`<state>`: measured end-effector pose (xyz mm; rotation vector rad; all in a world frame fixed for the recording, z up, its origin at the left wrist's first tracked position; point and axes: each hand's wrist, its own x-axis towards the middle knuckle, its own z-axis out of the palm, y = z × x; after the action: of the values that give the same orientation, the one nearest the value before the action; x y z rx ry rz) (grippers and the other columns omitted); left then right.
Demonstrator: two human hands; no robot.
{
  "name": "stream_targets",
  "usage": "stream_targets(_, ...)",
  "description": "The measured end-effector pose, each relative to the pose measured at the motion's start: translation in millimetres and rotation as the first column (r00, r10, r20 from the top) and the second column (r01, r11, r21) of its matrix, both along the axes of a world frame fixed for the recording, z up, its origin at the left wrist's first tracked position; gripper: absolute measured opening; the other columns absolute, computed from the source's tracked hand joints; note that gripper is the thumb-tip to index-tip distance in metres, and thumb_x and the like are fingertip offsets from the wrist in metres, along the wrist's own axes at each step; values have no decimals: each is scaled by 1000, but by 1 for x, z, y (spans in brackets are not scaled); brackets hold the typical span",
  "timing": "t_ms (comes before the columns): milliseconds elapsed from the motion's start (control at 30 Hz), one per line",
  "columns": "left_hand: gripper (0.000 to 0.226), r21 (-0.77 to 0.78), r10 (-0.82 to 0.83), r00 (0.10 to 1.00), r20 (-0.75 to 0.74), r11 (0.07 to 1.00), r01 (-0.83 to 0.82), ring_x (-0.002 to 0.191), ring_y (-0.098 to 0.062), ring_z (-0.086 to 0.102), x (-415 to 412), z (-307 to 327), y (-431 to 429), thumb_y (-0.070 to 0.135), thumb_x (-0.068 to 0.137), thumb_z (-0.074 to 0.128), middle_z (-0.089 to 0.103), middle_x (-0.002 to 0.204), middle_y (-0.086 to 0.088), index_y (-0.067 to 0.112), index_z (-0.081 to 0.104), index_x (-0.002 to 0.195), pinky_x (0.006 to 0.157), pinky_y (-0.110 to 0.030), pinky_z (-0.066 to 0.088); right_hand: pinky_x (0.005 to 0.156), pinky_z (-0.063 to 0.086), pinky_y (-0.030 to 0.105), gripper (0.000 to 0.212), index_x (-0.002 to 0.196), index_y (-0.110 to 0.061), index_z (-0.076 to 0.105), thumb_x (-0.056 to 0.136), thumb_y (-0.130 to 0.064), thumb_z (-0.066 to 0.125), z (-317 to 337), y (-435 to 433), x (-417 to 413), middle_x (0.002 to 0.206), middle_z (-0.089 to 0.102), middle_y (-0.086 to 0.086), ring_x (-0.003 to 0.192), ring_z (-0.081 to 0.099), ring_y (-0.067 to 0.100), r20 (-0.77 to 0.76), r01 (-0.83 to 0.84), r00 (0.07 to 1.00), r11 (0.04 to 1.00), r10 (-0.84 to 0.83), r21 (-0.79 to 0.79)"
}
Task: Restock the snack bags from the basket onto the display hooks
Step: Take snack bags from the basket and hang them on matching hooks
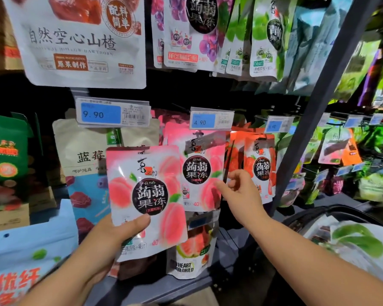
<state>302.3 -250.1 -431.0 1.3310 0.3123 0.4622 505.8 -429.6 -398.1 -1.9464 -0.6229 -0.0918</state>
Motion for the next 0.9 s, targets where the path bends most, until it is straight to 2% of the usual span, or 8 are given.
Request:
stream_targets(100, 87, -24, -77, 997, 24, 997, 78, 88, -28, 74, 15, -1, -10, 41, 24, 95, 75, 101, -17, 6, 73, 101, 64, -27, 59, 64, 45, 15, 16, 90, -21, 58, 94, -36, 64, 12, -6, -12, 80, 58, -2, 69, 57, 8, -81, -256, 964, 966, 252, -37)
stream_targets(233, 49, 27, -113, 994, 5, 993, 113, 88, -25, 71, 42, 6, -23, 37, 50, 83, 73, 103, -22, 11, 77, 92, 76, -29, 57, 81, 52, 34, 43, 100, -32, 62, 75, -67, 62, 10, -5, -18, 92, 66, -6, 83, 64, 11, -227, -416, 890, 908, 395, -51)
stream_targets(333, 32, 42, -136, 991, 0, 990, 136, 83, -20, 70, 59, 14, -29, 16, 68, 83, 75, 95, -18, 7, 73, 97, 72, -26, 57, 98, 52, 48, 44, 111, -35, 61, 76, -61, 65, 11, -6, -19, 114, 71, -1, 107, 67, 22, -250, -382, 897, 924, 364, -26)
stream_targets(467, 41, 53, -142, 989, -42, 988, 144, 100, -34, 70, 76, 19, -32, 21, 70, 81, 74, 104, -18, 6, 70, 107, 92, -46, 56, 97, 51, 56, 27, 101, -41, 64, 78, -54, 68, 11, -9, -17, 114, 68, 7, 106, 67, 29, -250, -300, 919, 953, 303, 51)
stream_targets(533, 38, 54, -138, 989, -55, 989, 141, 99, -34, 70, 82, 21, -31, 19, 76, 80, 73, 107, -21, 4, 69, 108, 93, -45, 55, 95, 51, 58, 25, 98, -41, 64, 77, -54, 68, 9, -9, -15, 112, 68, 11, 103, 68, 31, -255, -268, 926, 960, 279, 77)
stream_targets(700, 22, 71, -143, 986, -80, 986, 149, 94, -22, 72, 91, 31, -33, 12, 85, 74, 76, 102, -10, 10, 69, 106, 78, -25, 56, 94, 52, 54, 25, 93, -45, 63, 73, -59, 67, 9, -6, -10, 107, 68, 11, 101, 67, 29, -248, -201, 943, 973, 223, 110)
stream_targets(800, 27, 80, -150, 984, -96, 984, 157, 102, -23, 71, 94, 33, -32, 16, 86, 74, 76, 104, -5, 11, 69, 112, 91, -33, 54, 85, 50, 34, 22, 110, -32, 58, 92, -40, 66, 7, -4, -5, 97, 63, -2, 94, 62, 17, -246, -171, 950, 979, 195, 116)
stream_targets(900, 22, 86, -120, 987, -105, 988, 129, 94, -20, 71, 99, 33, -32, 18, 86, 74, 77, 96, -4, 10, 71, 106, 88, -31, 53, 94, 48, 35, 35, 124, -27, 48, 94, -37, 64, 6, -2, -2, 115, 60, -2, 108, 58, 17, -245, -141, 955, 983, 165, 115)
